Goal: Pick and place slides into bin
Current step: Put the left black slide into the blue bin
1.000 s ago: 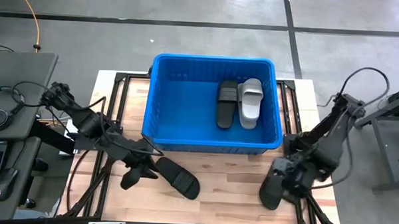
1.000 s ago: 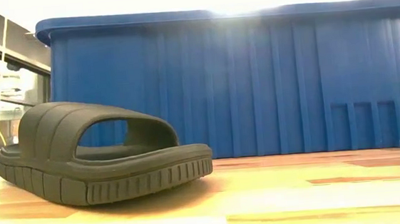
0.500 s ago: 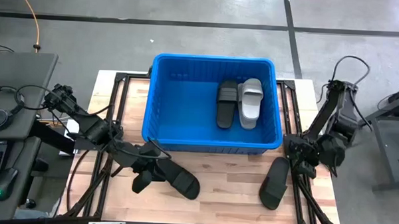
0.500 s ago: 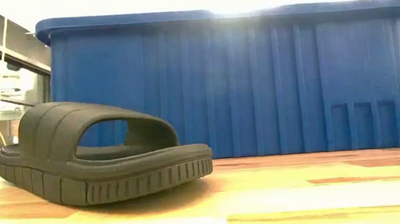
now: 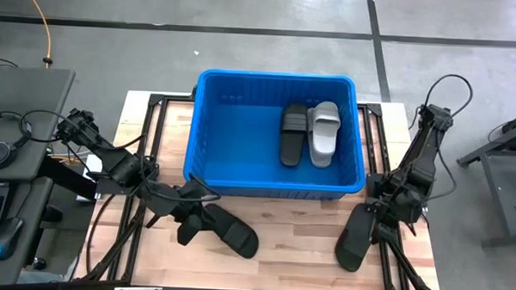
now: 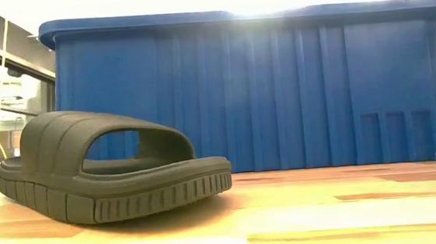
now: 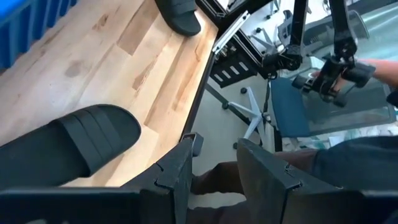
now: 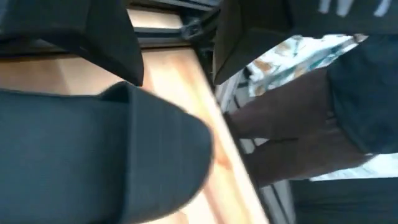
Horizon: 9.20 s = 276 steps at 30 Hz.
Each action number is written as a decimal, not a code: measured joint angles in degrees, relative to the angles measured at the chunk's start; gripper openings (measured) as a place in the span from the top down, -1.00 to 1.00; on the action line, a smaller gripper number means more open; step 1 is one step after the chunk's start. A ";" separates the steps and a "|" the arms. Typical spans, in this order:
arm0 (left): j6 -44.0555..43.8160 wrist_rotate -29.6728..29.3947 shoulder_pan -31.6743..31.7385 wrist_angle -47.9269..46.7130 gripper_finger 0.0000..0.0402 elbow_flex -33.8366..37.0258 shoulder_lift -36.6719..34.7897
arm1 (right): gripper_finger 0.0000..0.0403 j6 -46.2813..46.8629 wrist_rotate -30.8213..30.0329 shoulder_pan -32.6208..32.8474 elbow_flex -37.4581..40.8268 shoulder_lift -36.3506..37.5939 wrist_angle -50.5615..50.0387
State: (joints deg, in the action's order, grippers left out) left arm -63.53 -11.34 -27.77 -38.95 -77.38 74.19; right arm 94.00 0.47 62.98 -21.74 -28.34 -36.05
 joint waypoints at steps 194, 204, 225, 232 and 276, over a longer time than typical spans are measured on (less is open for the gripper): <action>39.32 -10.75 24.13 5.92 0.92 0.00 -11.55 | 0.52 -72.32 -39.66 -45.49 -70.85 -52.82 11.64; 37.62 -8.21 24.25 5.56 0.90 -1.19 -12.22 | 0.51 -95.91 -39.88 -41.05 -70.87 -48.07 11.95; 16.92 18.36 40.44 -3.07 0.93 -3.34 -9.64 | 0.47 -149.70 -43.32 -43.93 -73.76 -48.52 5.14; 14.63 27.36 42.78 -2.88 0.89 -3.32 -7.21 | 0.04 -151.77 -35.45 -44.38 -73.75 -49.06 4.54; 9.06 35.48 43.25 -1.52 0.85 -3.34 -6.01 | 0.87 -159.58 -33.03 -44.30 -73.70 -58.44 7.33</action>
State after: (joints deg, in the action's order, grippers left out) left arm -54.48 24.13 15.49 -40.47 -80.73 68.18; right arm -65.58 -32.56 18.68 -95.44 -86.78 -28.71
